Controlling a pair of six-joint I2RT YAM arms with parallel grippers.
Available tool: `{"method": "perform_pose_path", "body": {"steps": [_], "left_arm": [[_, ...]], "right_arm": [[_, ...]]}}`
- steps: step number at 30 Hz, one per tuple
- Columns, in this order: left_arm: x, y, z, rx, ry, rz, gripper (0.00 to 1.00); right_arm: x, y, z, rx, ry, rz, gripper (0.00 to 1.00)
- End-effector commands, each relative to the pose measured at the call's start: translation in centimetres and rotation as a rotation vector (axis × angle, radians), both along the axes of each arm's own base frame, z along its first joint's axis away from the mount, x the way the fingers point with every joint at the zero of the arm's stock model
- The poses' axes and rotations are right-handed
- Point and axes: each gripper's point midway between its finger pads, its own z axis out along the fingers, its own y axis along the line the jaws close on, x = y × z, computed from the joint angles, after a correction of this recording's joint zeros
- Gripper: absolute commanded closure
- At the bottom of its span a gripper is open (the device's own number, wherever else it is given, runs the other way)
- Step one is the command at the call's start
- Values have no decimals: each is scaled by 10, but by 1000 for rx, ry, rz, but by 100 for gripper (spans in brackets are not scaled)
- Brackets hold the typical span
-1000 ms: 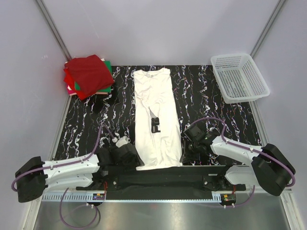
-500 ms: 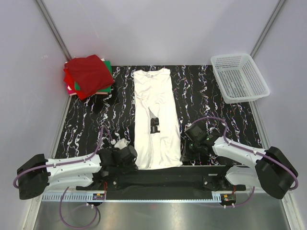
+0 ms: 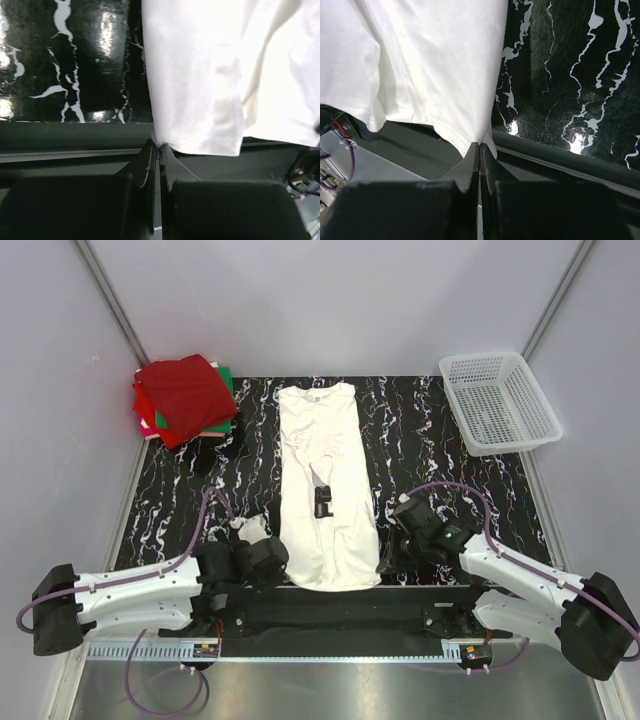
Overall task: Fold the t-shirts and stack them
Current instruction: Fold the tshirt
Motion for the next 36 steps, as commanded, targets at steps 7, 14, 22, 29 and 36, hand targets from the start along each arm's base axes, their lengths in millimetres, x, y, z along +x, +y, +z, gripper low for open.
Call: {"method": "perform_pose_path", "body": {"steps": [7, 14, 22, 29, 36], "left_arm": [[-13, -26, 17, -19, -16, -31, 100], [-23, -25, 5, 60, 7, -51, 100], [-21, -11, 8, 0, -14, 4, 98], [-20, -9, 7, -4, -15, 12, 98], [-19, -13, 8, 1, -20, 6, 96]], "right_arm": [[-26, -4, 8, 34, 47, 28, 100], [-39, -16, -11, -27, 86, 50, 22], [-43, -15, -25, 1, 105, 14, 26], [-32, -11, -36, -37, 101, 16, 49], [-25, -8, -38, -57, 90, 21, 55]]}}
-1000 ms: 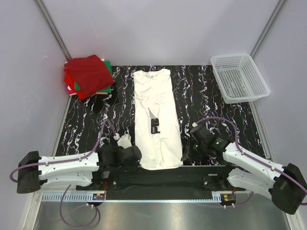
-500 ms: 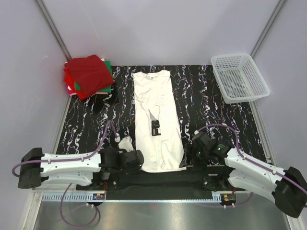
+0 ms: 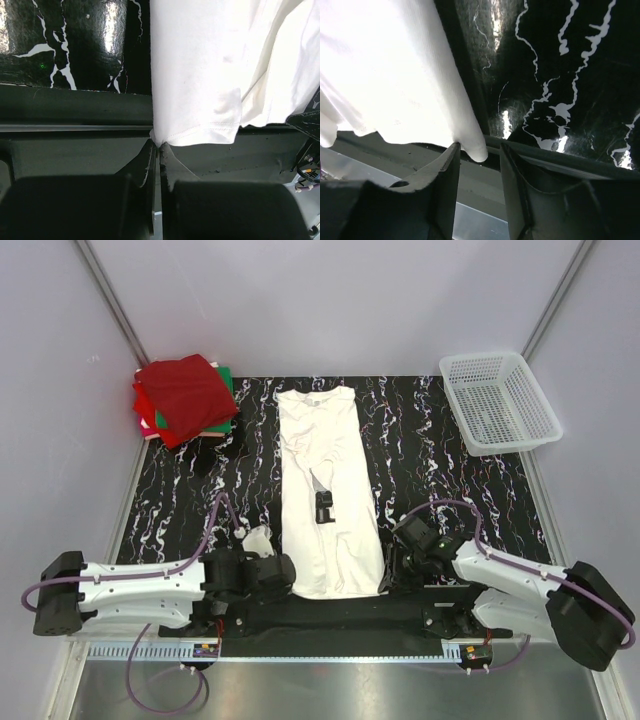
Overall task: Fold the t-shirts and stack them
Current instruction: Fold the tshirt
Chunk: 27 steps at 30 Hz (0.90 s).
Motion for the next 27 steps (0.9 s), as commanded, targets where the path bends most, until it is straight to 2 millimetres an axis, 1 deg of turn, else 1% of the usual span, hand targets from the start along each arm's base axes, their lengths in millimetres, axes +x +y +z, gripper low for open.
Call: {"method": "perform_pose_path", "body": {"steps": [1, 5, 6, 9, 11, 13, 15, 20, 23, 24, 25, 26, 27], "left_arm": [[7, -4, 4, -10, -38, 18, 96], [9, -3, 3, 4, -41, 22, 96], [9, -3, 4, 4, -42, 21, 96], [9, -3, 3, 10, -42, 18, 96], [9, -4, 2, 16, -41, 18, 96], [7, -6, 1, 30, -30, 0, 100], [5, -11, 0, 44, -19, -21, 100], [-8, -25, -1, 44, 4, -68, 100], [-11, -32, 5, 48, 6, -86, 100], [-11, -37, 13, 37, 1, -93, 100], [-11, -34, 15, 56, -5, -97, 100], [-9, -39, 25, 41, -14, -96, 100], [-8, -39, 28, 44, -18, -95, 100]], "right_arm": [[16, 10, 5, 5, -57, 12, 56], [18, 12, 6, 10, -70, 17, 65], [18, 12, 6, 14, -72, 18, 77], [18, 12, 8, 23, -83, 18, 100], [18, 12, 10, 28, -89, 18, 100], [16, 10, 13, 34, -92, 27, 100], [13, 9, 16, 45, -92, 30, 100], [-2, 8, 37, 139, -98, 30, 100], [-10, 6, 52, 177, -95, 27, 100], [-13, 6, 56, 190, -91, 28, 100], [-15, 5, 64, 205, -97, 29, 100], [-15, 6, 69, 213, -99, 25, 100], [-15, 5, 72, 216, -104, 23, 100]]}}
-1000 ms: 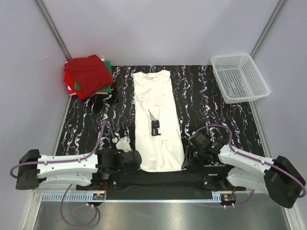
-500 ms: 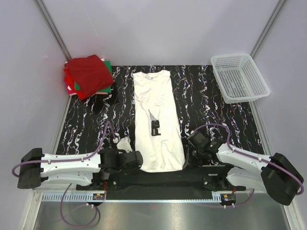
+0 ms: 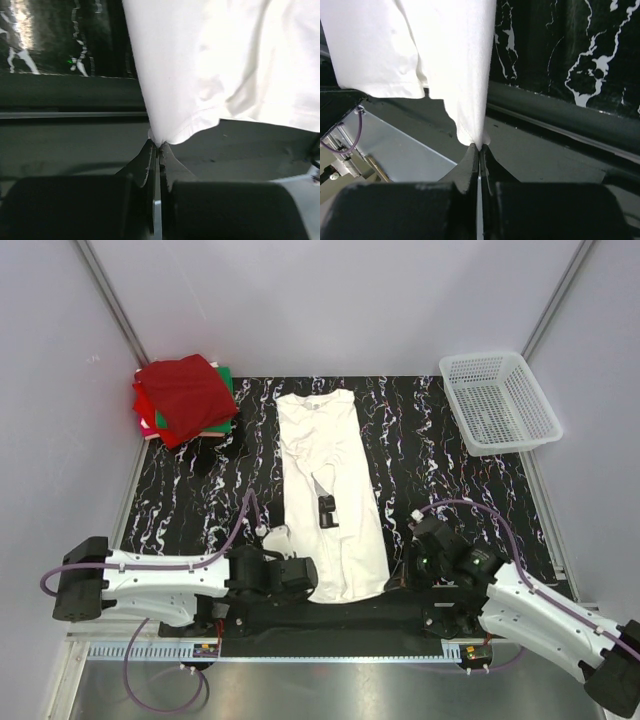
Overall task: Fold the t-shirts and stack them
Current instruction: Fold the tshirt
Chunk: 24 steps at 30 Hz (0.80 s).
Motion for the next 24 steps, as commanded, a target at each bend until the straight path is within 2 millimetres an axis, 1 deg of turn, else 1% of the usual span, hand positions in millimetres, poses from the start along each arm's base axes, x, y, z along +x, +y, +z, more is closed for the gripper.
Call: {"method": "perform_pose_path", "body": {"steps": [1, 2, 3, 4, 6, 7, 8, 9, 10, 11, 12, 13, 14, 15, 16, 17, 18, 19, 20, 21, 22, 23, 24], "left_arm": [[7, -16, 32, -49, -47, -8, 100], [8, -14, 38, -43, -56, -12, 100], [11, -12, 41, -37, -74, -10, 100], [14, -7, 43, -21, -83, -2, 99], [21, -3, 51, -20, -101, 3, 97], [27, 2, 53, -12, -104, 21, 97], [32, 4, 60, -22, -117, 16, 97], [36, 6, 64, -27, -130, 22, 97], [45, 11, 68, -27, -138, 45, 96], [51, 12, 77, -40, -158, 32, 95], [56, 13, 81, -46, -166, 34, 94], [67, 18, 86, -46, -175, 62, 94], [74, 19, 95, -44, -198, 36, 94], [81, 20, 99, -41, -209, 37, 91], [93, 22, 105, -54, -219, 59, 90], [101, 22, 111, -46, -239, 25, 90], [106, 21, 114, -56, -234, 16, 90], [120, 25, 119, -58, -245, 47, 90], [130, 24, 124, -44, -261, 23, 90], [136, 24, 127, -46, -259, 19, 90], [151, 30, 130, -40, -267, 51, 90], [162, 28, 133, -22, -274, 27, 90], [174, 33, 134, -22, -267, 45, 90]], "right_arm": [[-10, -1, 22, 26, 28, 3, 100], [-7, 1, 30, 39, 13, -5, 100], [-4, 1, 33, 37, -1, -13, 100], [2, 4, 42, 44, -27, -19, 100], [14, 4, 45, 3, -61, -25, 100], [22, 9, 57, 7, -89, -28, 100], [30, 11, 61, -9, -118, -18, 100], [37, 14, 60, -41, -116, -9, 100], [48, 21, 76, -29, -156, -8, 100], [58, 22, 74, -64, -164, -3, 100], [67, 27, 79, -60, -184, -2, 100], [78, 32, 93, -45, -213, -5, 100], [86, 33, 95, -55, -230, 6, 100], [98, 33, 94, -68, -218, -8, 100], [111, 36, 106, -49, -245, -21, 100], [118, 37, 109, -38, -253, -7, 100], [135, 32, 108, -46, -249, -37, 100], [148, 32, 119, -42, -286, -31, 100], [157, 30, 122, -48, -293, -35, 100], [168, 30, 117, -67, -279, -33, 100], [183, 31, 129, -60, -310, -43, 100], [191, 31, 131, -65, -322, -30, 100], [200, 34, 122, -84, -299, -22, 100]]}}
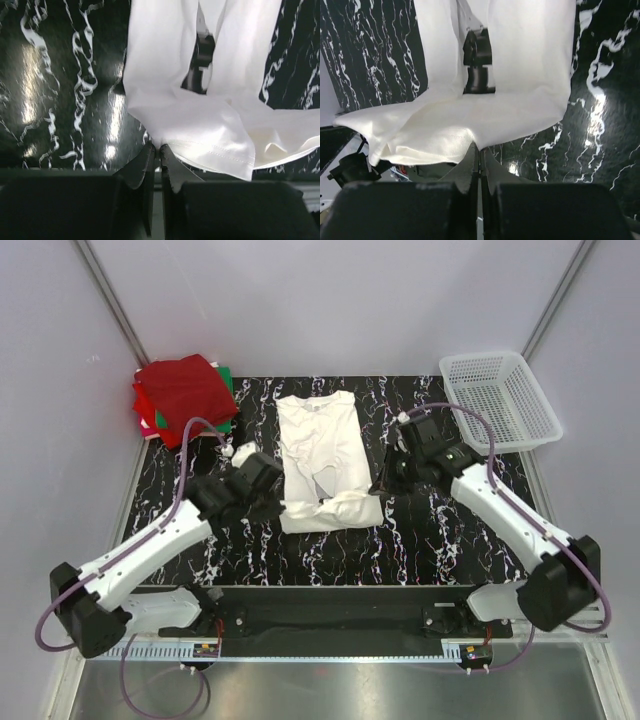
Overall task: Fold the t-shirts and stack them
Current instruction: Fold the tshirt
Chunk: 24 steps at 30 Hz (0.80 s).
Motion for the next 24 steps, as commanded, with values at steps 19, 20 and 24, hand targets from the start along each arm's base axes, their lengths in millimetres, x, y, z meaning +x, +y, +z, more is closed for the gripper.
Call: {"method": "perform_pose_path", "body": {"steps": [19, 20, 24], "left_arm": [[176, 2, -26, 68, 70, -140, 100], [178, 0, -28, 55, 79, -154, 100], [193, -1, -36, 51, 96, -175, 100]], "right_arm": [[173, 9, -1, -30, -102, 49, 100], [175, 9, -2, -29, -100, 47, 100], [187, 9, -11, -31, -88, 38, 100]]}}
